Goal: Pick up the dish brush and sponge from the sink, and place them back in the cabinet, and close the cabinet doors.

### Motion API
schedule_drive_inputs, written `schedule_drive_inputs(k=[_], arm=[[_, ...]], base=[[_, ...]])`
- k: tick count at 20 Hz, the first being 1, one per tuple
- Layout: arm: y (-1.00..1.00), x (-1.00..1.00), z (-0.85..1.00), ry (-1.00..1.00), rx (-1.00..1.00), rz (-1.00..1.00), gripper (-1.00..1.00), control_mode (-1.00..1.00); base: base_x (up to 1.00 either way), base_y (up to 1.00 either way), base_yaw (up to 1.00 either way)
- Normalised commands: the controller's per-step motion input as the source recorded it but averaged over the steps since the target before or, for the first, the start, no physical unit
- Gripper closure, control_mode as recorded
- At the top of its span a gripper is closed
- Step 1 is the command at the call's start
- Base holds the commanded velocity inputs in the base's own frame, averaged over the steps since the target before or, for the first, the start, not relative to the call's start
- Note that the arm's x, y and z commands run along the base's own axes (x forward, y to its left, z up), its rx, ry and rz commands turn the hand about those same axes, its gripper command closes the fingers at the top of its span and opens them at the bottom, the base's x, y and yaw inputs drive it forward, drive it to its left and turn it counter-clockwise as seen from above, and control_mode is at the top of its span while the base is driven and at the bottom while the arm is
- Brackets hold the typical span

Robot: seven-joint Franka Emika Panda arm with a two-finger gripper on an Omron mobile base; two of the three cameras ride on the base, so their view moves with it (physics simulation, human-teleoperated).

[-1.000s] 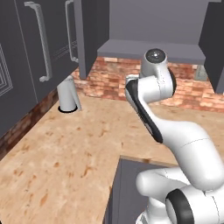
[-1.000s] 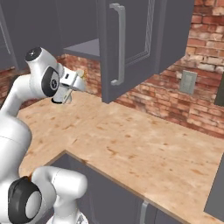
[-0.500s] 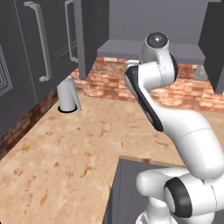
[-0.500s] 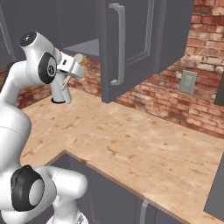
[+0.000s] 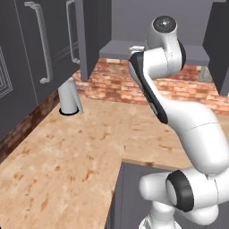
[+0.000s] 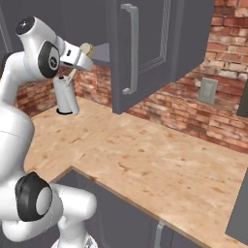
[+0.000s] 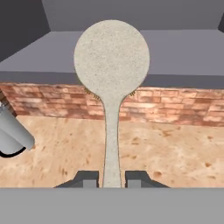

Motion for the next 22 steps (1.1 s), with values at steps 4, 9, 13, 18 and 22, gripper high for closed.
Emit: schedule_drive_inputs(k=[4, 9, 13, 18, 22], arm=[[-0.06, 0.16, 0.2, -0.06, 0.0, 0.0, 1.0, -1.0], [-0.13, 0.23, 0.13, -0.06, 0.0, 0.0, 1.0, -1.0], [-0.24, 0.47, 0.14, -0.01, 0.0, 0.0, 1.0, -1.0], [-0.26, 0.49, 0.13, -0.01, 0.0, 0.0, 1.0, -1.0], [-0.23, 0.48, 0.08, 0.0, 0.0, 0.0, 1.0, -1.0]], base=[[0.0, 0.0, 0.0], [0.0, 0.0, 0.0], [0.0, 0.0, 0.0], [0.0, 0.0, 0.0], [0.0, 0.0, 0.0]])
